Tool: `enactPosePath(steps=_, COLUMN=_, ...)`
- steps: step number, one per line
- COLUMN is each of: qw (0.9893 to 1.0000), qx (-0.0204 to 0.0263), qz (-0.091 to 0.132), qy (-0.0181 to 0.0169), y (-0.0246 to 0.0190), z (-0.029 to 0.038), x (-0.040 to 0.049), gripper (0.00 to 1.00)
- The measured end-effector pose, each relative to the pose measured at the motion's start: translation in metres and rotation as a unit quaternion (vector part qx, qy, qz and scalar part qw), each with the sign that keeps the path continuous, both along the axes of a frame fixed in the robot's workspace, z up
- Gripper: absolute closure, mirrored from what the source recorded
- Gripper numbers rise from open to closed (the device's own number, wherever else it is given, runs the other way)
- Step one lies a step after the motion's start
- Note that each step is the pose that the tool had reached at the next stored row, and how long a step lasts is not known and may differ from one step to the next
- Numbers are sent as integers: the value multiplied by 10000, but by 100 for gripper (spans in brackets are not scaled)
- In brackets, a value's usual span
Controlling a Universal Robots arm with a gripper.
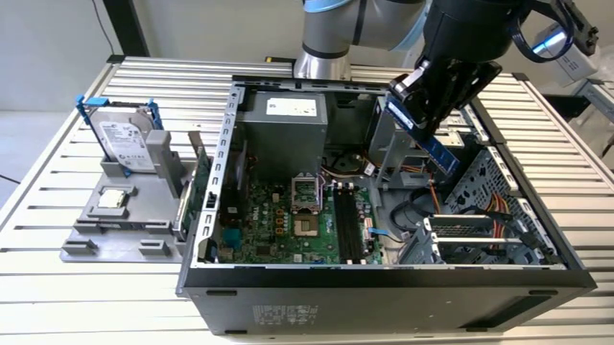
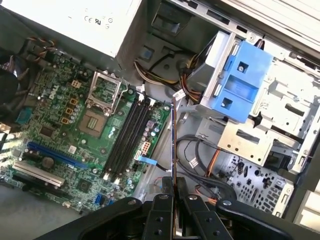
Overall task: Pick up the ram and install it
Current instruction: 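Insert the ram into the slot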
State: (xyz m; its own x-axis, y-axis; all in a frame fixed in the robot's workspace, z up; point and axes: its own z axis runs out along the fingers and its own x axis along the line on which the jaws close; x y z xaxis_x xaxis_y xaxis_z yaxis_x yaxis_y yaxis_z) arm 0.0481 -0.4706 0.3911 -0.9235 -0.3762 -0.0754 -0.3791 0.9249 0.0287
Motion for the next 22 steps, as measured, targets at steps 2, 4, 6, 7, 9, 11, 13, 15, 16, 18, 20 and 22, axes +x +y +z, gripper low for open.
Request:
enactPosePath(steps=2, qw=10000, qx=0, qz=-47, qy=0, y=0, z=0, x=0, gripper=100)
enactPosePath(steps=4, qw=10000, qx=0, qz=-96, qy=0, y=0, z=0, x=0, gripper=100)
enactPosePath(steps=6, qw=9999, qx=0, qz=-147, qy=0, y=0, z=0, x=0, gripper=100)
enactPosePath(steps=7, qw=9999, qx=0, qz=-172, qy=0, y=0, z=0, x=0, gripper=100)
enactPosePath(steps=9, qw=9997, qx=0, qz=-224, qy=0, y=0, z=0, x=0, gripper=100)
enactPosePath(steps=11, qw=9996, qx=0, qz=-273, qy=0, y=0, z=0, x=0, gripper=100)
enactPosePath(steps=13, qw=9995, qx=0, qz=-318, qy=0, y=0, z=0, x=0, gripper=100)
enactPosePath(steps=15, qw=9994, qx=0, qz=-357, qy=0, y=0, z=0, x=0, gripper=100)
enactPosePath(steps=16, qw=9993, qx=0, qz=-375, qy=0, y=0, z=0, x=0, gripper=100)
enactPosePath(steps=18, qw=9992, qx=0, qz=-410, qy=0, y=0, z=0, x=0, gripper=100)
enactPosePath(steps=20, qw=9990, qx=0, qz=-441, qy=0, y=0, z=0, x=0, gripper=100)
enactPosePath(steps=22, qw=9989, qx=0, qz=-473, qy=0, y=0, z=0, x=0, gripper=100)
